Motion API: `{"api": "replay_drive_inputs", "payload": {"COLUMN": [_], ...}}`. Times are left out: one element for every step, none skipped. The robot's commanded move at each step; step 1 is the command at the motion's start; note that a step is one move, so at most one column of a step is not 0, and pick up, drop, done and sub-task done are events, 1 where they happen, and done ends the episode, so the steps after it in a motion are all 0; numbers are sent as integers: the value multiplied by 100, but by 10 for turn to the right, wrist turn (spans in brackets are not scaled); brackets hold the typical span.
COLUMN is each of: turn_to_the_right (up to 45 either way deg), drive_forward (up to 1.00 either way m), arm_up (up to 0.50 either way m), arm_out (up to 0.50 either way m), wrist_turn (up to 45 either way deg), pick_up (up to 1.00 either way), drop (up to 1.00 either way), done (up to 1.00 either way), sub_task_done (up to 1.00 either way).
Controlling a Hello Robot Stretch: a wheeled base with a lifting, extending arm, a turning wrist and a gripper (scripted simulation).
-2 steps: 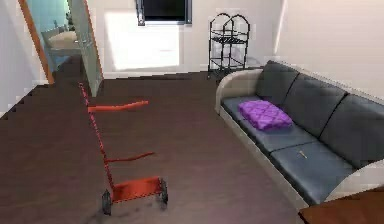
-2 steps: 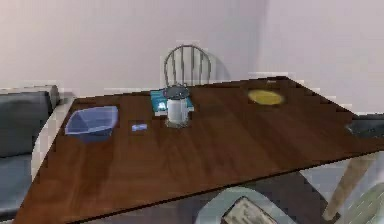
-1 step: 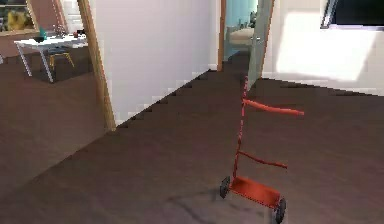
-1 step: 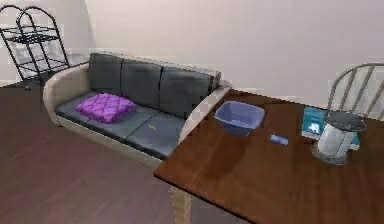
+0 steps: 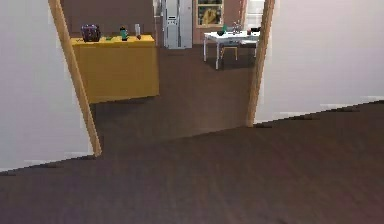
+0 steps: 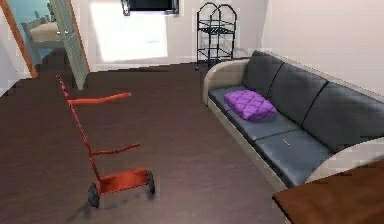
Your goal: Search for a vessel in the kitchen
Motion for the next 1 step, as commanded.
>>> {"api": "replay_drive_inputs", "payload": {"turn_to_the_right": [0], "drive_forward": [15], "arm_up": [0], "arm_out": [0], "wrist_turn": [0], "pick_up": [0], "drop": [0], "done": [0], "sub_task_done": [0]}}
